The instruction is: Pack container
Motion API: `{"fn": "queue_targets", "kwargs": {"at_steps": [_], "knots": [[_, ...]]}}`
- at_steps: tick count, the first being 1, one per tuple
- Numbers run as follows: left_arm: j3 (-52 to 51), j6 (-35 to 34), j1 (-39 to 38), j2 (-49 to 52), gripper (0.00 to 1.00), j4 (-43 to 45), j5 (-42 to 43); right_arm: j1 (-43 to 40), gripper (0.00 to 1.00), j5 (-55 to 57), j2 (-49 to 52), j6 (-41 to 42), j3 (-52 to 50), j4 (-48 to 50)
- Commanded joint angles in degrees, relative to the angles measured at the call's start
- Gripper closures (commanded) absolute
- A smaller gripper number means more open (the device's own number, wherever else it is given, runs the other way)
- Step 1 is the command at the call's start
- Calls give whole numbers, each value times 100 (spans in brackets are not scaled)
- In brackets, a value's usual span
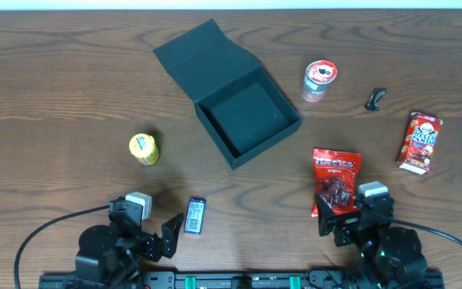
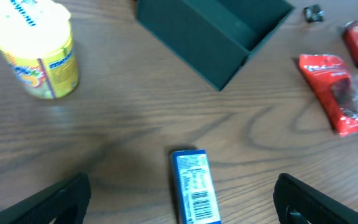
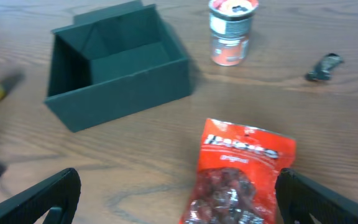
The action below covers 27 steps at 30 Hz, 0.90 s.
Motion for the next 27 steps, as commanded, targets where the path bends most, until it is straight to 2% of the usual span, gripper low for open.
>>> {"fn": "queue_targets", "kwargs": {"at_steps": [1,7,14,22,27], "knots": [[444,-44,35,-20,5,26,98,-26,1,-297,20,195,83,13],[1204,-101,35,638,5,-44,-59,-26,1,-291,782,339,741,-7],[2201,-109,35,2352,5,-122,-44,-26,1,-278,2444,341,1873,-79],[3418,-109,35,4371,5,-160,870,-26,1,-647,4319,339,3021,-704],[3917,-103,35,5213,5,-247,1141,-26,1,-944,5147,339,3303,-990]]}}
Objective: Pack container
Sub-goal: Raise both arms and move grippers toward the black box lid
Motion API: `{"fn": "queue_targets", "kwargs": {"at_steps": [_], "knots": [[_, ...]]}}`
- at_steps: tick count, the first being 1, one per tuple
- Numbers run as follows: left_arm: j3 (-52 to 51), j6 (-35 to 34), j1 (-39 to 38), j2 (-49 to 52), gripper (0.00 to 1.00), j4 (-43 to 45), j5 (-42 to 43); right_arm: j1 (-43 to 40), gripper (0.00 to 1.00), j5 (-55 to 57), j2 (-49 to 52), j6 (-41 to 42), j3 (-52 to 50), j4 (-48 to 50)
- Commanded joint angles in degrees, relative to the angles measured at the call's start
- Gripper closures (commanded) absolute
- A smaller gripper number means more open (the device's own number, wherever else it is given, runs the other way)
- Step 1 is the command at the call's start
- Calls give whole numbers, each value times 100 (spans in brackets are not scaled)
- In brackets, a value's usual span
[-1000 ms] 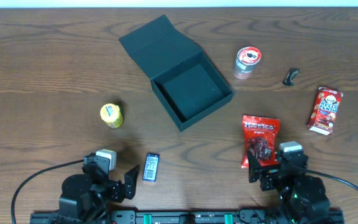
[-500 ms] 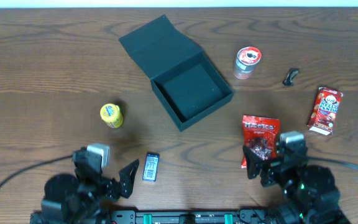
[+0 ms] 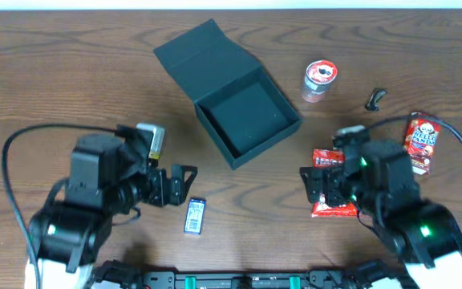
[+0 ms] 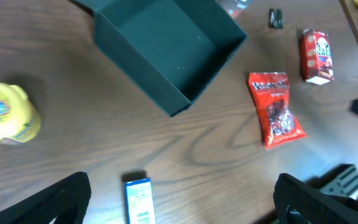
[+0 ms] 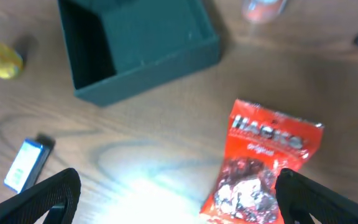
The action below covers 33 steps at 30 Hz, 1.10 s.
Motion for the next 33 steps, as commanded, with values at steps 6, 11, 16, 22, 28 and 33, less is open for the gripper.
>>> {"fn": "queue_targets", "kwargs": {"at_steps": [6,11,16,22,28,33], "knots": [[251,-26,35,699,5,37,529,-26,1,-501,802,76,175,-81],[251,-20,35,938,5,-348,505,-26,1,-474,1008,81,175,-20],[254,-326,35,1384,5,-433,35,-118,1,-476,1209,529,177,-35],[258,-323,35,2184,5,-238,81,-343,1,-566,1729,490,271,-48],[282,-782,35,2662,5,575,81,-348,1,-605,2181,-11,798,216],[433,-1141,35,2983,5,1014,74,-376,1,-603,2461,-111,1095,557]]}}
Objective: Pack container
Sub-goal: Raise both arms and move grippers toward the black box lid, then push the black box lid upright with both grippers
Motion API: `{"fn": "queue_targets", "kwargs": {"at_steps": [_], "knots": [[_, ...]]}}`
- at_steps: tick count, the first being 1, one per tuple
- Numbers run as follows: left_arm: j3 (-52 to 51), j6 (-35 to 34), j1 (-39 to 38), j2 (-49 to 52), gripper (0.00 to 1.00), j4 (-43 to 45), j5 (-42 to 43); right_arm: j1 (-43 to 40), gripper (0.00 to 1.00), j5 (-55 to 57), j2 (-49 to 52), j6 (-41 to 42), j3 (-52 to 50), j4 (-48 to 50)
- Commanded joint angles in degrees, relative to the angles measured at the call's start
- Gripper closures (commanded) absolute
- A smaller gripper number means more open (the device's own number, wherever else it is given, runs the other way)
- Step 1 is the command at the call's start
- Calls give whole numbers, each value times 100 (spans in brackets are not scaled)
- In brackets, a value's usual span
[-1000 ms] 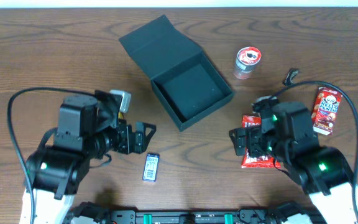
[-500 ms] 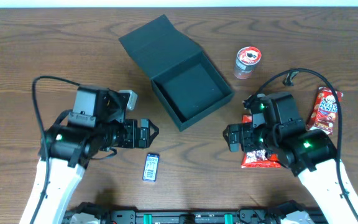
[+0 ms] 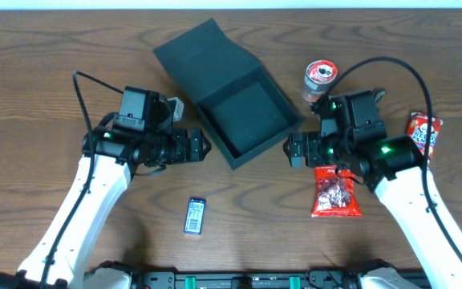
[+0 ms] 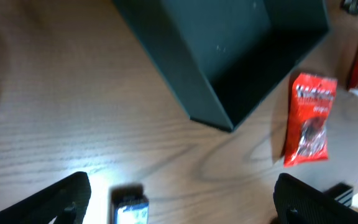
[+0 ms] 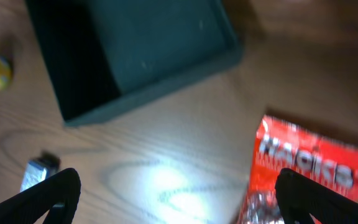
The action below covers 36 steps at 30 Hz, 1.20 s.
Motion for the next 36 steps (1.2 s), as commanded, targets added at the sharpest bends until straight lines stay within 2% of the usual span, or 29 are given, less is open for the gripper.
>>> {"fn": "queue_targets", "kwargs": {"at_steps": [1,8,10,14,19,26,36], "knots": [[304,-354,35,269,5,103,-68,-98,1,-42,201,-291,216,105],[874,-754,37,863,5,-212,-850,-96,1,739,669,-358,219,483],[907,-1075,37,946,5,-372,-1191,-101,1,1117,859,-358,219,590],[907,-1123,35,1010,5,-494,-1357,-144,1,1515,1300,-356,219,769],[907,-1156,35,1029,5,-640,-1423,-293,1,1526,1768,26,221,997],[892,-1217,35,1064,5,-837,-2098,-476,1,1504,2094,245,221,1272],[892,-1215,35,1742,5,-798,-2028,-772,1,1357,2094,634,221,1346]]}}
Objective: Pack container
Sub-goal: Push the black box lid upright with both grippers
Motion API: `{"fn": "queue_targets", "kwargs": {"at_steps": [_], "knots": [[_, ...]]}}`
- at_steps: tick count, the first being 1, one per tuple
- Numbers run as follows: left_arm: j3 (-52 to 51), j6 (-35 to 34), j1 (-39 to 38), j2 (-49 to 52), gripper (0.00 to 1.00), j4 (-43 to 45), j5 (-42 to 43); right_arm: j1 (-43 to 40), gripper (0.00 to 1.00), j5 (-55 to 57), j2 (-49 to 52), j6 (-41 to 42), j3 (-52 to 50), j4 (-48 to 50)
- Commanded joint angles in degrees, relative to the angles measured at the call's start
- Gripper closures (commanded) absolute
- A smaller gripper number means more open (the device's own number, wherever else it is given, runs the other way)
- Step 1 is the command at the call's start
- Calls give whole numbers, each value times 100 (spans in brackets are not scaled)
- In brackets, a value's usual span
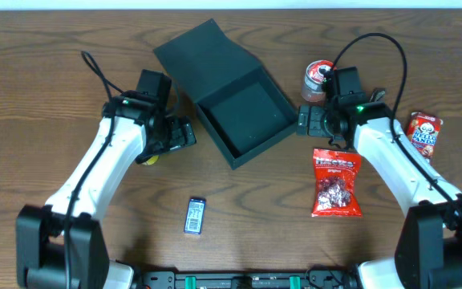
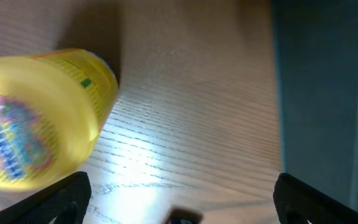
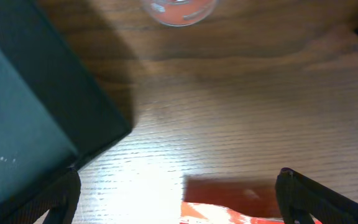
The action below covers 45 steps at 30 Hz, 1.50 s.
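Note:
The open dark green box [image 1: 247, 112] lies mid-table, its lid [image 1: 203, 52] folded back. My left gripper [image 1: 179, 135] stands open low between the box [image 2: 328, 93] and the yellow can [image 2: 36, 118]. The can fills the left of that wrist view, and the arm hides most of it from overhead. My right gripper [image 1: 305, 122] is open by the box's right corner [image 3: 36, 124], just above the red jerky bag [image 1: 335, 193]. Both grippers hold nothing.
A blue pack [image 1: 195, 215] lies near the front. A red-topped can [image 1: 318, 76], a black clip [image 1: 378, 96] and a red snack box [image 1: 423, 135] sit at the right. The right arm's cable loops over the red-topped can.
Both arms have reached further back and lower. The left gripper now sits next to the yellow can, the right one at the box's right corner. Nothing was taken.
Both grippers were open and folded at the table's front edge. Then they were raised over the blue pack and the jerky bag. Later they flanked the box from higher up, and now they sit low on either side of it. No object has moved.

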Motion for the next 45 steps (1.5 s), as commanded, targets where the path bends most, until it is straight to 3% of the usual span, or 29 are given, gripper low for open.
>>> {"fn": "queue_targets", "kwargs": {"at_steps": [1,9,28,45], "knots": [[90,-42,35,302,5,-9,-17,-179,1,-70,24,229,83,-2],[90,-37,35,734,5,33,-22,-409,1,-319,24,245,83,33],[90,-22,35,745,5,560,-26,-481,1,-323,686,245,81,483],[90,-33,35,748,5,986,-39,-426,1,-326,704,243,81,929]]}}
